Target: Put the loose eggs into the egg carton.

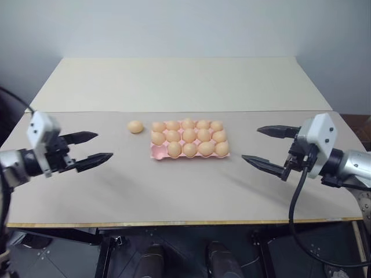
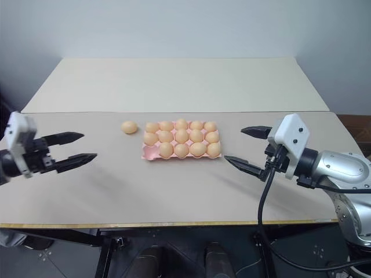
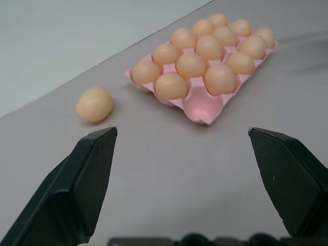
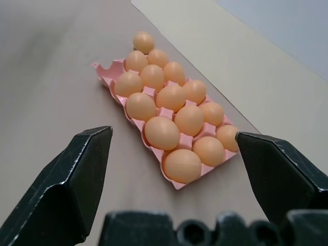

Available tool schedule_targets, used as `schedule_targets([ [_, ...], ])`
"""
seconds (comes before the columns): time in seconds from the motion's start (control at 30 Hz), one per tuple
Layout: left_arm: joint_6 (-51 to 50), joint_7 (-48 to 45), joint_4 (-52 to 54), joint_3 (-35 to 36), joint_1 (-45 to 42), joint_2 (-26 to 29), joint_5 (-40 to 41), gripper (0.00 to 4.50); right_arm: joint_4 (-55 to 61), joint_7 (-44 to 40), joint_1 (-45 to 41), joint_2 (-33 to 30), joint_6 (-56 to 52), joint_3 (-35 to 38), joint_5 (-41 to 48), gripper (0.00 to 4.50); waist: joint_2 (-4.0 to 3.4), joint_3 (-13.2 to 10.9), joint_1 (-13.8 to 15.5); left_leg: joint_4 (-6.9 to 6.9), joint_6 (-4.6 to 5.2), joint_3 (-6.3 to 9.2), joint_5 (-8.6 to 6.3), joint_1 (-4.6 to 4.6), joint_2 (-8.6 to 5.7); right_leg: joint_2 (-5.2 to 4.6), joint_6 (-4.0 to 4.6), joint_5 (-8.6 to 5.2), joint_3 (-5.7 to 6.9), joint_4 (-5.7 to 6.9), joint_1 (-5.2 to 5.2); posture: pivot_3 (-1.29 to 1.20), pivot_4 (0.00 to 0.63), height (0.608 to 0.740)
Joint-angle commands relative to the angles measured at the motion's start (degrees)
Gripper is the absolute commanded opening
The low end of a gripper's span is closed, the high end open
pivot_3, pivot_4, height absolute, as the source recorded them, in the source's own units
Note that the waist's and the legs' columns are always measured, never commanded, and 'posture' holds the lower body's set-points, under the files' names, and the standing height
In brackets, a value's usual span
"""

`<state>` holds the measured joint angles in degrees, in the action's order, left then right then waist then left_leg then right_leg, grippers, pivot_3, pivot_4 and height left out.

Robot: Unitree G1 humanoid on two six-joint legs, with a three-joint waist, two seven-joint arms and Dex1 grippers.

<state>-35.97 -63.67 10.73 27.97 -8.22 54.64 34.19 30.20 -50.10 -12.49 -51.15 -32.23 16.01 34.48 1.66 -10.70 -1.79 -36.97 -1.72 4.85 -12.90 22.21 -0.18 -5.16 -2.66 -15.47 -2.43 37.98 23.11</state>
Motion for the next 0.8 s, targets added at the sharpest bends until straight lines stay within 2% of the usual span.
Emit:
schedule_targets([
  [0.03,-1.84,2.24,4.88,3.04,2.23,-0.32,2.61,4.49,-0.68,-0.84,-1.70,-0.53,1.20,0.01,0.16,4.50,0.00,0.00,0.17,0.00,0.00,0.00,0.00,-0.01,-0.01,0.00,0.00,0.00,0.00,0.00,-0.02,0.00,0.150,0.740],
  [0.27,-2.02,6.43,7.98,3.18,4.50,-2.17,3.98,4.49,-2.16,-1.88,-3.90,-0.74,1.70,-1.50,-0.53,4.50,0.00,0.00,0.10,0.02,0.00,-0.03,0.00,0.01,0.01,0.01,0.01,0.00,-0.03,0.00,0.04,0.00,0.150,0.740],
  [0.37,-1.66,10.09,5.42,-0.57,0.91,-2.62,1.73,4.49,-2.58,-2.25,-4.50,-0.69,1.73,-1.78,-0.65,4.50,0.00,0.00,0.11,0.02,0.00,-0.03,0.00,0.00,0.00,0.01,0.01,0.00,-0.03,0.00,0.03,0.00,0.150,0.740],
  [0.47,-0.68,17.29,-2.28,-7.31,-7.89,-4.94,-4.11,4.49,-3.18,-2.58,-5.40,-0.43,1.97,-2.93,-1.17,4.50,0.00,0.01,0.81,0.00,0.00,-0.03,0.00,-0.07,-0.02,0.01,0.01,0.01,-0.02,0.03,-0.04,0.00,0.150,0.740],
  [0.6,3.64,20.71,-13.00,-14.37,-17.85,-9.55,-10.17,4.49,-3.53,-2.55,-6.61,-0.29,2.11,-3.96,-1.62,4.50,0.08,0.05,0.87,0.00,-0.01,-0.03,0.00,0.01,-0.06,-0.01,0.01,0.02,-0.02,-0.02,0.01,0.00,0.150,0.740],
  [0.8,18.07,25.18,-36.96,-21.56,-32.67,-18.58,-20.01,4.49,-2.39,-0.86,-5.95,0.63,2.15,-4.21,-2.47,4.50,0.11,0.05,1.03,-0.06,-0.01,-0.02,0.00,0.16,-0.09,-0.03,0.01,0.04,0.00,-0.01,0.12,0.00,0.150,0.740],
])
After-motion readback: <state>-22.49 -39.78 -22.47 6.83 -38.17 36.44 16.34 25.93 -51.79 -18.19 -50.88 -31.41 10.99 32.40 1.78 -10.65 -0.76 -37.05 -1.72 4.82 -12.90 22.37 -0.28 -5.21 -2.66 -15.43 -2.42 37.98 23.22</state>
